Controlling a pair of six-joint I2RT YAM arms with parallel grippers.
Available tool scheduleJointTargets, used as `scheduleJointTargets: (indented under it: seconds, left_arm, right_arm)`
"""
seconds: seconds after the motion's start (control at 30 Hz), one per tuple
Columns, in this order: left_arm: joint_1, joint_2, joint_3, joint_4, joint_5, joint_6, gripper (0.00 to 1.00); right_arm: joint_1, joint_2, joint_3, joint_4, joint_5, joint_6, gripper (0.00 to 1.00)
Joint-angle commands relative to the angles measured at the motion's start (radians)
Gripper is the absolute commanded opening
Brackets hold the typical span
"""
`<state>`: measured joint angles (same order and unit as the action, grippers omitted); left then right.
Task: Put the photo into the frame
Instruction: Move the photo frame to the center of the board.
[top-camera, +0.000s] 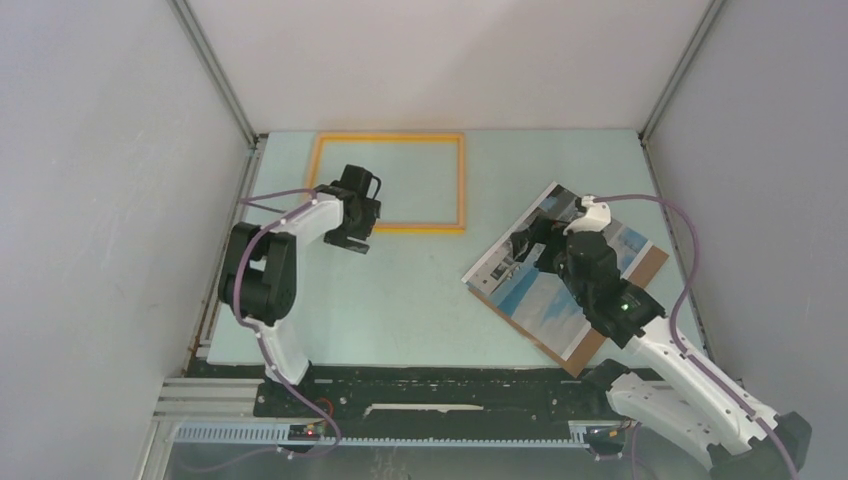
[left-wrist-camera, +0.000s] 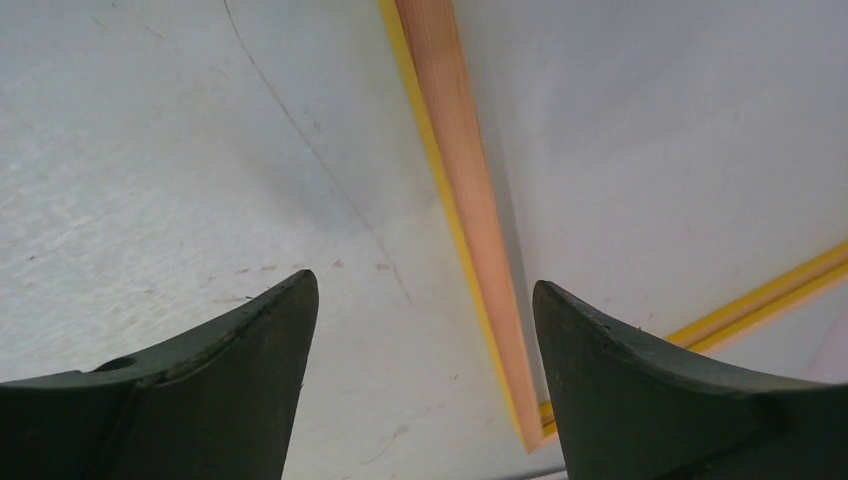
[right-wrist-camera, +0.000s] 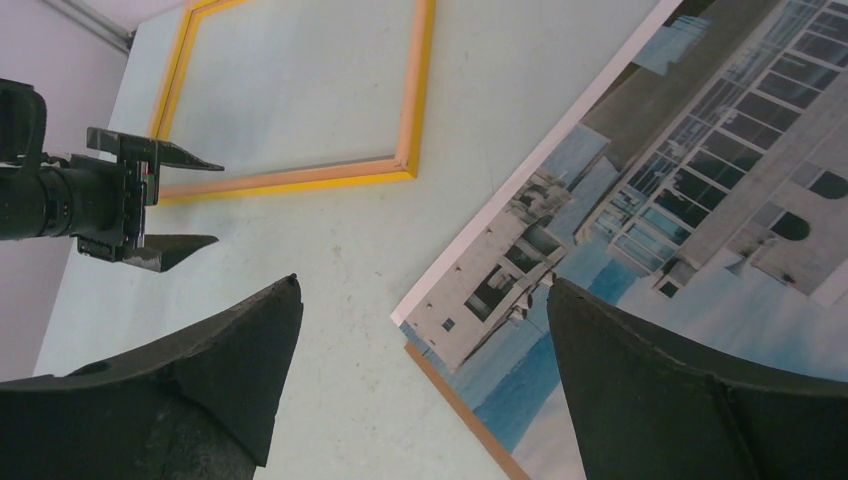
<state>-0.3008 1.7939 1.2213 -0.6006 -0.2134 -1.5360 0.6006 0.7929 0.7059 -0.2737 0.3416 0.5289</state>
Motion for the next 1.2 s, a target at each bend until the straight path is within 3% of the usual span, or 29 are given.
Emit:
scheduleJointTargets:
  seconds: [0.0,0.23,0.37,0.47,0.6,0.67,0.8,1.17]
  left_arm:
    - [0.038,0.071,0.147,-0.124,-0.050,-0.155,0.84]
    - [0.051,0.188,0.338,-0.253,-0.128,-0.187,0.73]
    - [0.060,0.216,0.325,-0.255,-0.074,-0.210,0.67]
    - [0.060,0.212,0.315,-0.254,-0.069,-0.216,0.68]
    - [0.058,0.199,0.294,-0.257,-0.088,-0.215,0.80]
    - [0.061,0.203,0.282,-0.255,-0.090,-0.223,0.80]
    - [0.082,0.233,0.272,-0.237,-0.054,-0.212,0.65]
    - [0.126,0.235,0.239,-0.230,-0.054,-0.146,0.43]
  right_arm:
    - [-0.034,-0.054,-0.025,0.000,0.033,-0.028,0.99]
    - [-0.076,-0.101,-0.031,-0.036,0.011,-0.032,1.00]
    - [-0.086,-0.118,-0.036,-0.052,0.014,-0.033,1.00]
    - [-0.091,-0.125,-0.044,-0.049,0.004,-0.031,1.00]
    - [-0.093,-0.122,-0.045,-0.050,-0.007,-0.025,1.00]
    - [-0.094,-0.119,-0.045,-0.049,-0.008,-0.020,1.00]
    - [-0.094,-0.120,-0.045,-0.041,-0.023,-0.025,1.00]
    - [-0.099,-0.111,-0.045,-0.035,-0.041,-0.030,1.00]
